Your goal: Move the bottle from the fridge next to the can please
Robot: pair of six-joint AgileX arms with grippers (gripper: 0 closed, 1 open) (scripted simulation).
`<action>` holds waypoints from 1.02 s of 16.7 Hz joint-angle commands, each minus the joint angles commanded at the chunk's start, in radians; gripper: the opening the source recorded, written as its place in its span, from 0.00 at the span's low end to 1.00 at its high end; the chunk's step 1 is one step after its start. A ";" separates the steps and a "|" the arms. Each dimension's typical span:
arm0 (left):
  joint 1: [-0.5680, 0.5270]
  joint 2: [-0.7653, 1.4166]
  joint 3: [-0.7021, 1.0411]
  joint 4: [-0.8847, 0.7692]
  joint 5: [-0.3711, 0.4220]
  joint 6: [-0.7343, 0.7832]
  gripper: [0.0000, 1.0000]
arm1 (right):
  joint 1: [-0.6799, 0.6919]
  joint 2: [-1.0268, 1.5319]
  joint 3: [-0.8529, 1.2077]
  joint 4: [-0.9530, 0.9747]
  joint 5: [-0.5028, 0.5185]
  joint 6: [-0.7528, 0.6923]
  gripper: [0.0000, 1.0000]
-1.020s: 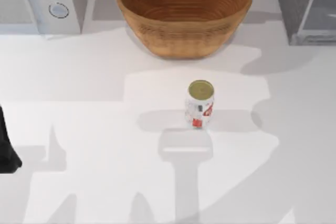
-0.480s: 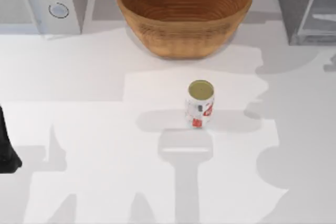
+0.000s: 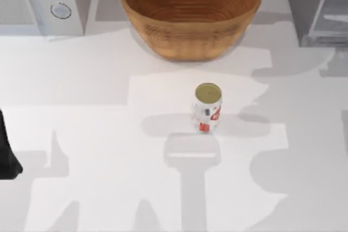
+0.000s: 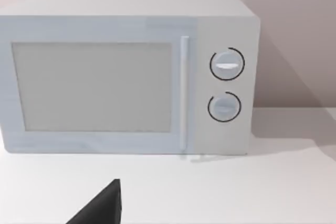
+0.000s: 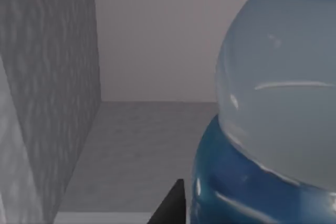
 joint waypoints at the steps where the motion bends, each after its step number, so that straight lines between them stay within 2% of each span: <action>1: 0.000 0.000 0.000 0.000 0.000 0.000 1.00 | 0.053 0.017 -0.021 0.040 0.053 0.000 0.00; 7: 0.000 0.000 0.000 0.000 0.000 0.000 1.00 | 0.494 0.108 -0.189 0.302 0.484 -0.006 0.00; 9: 0.000 0.000 0.000 0.000 0.000 0.000 1.00 | 0.602 0.123 -0.242 0.370 0.591 -0.009 0.00; 12: 0.000 0.000 0.000 0.000 0.000 0.000 1.00 | 0.683 0.126 -0.292 0.423 0.671 -0.011 0.00; 17: 0.000 0.000 0.000 0.000 0.000 0.000 1.00 | 0.686 0.125 -0.293 0.424 0.675 -0.009 0.00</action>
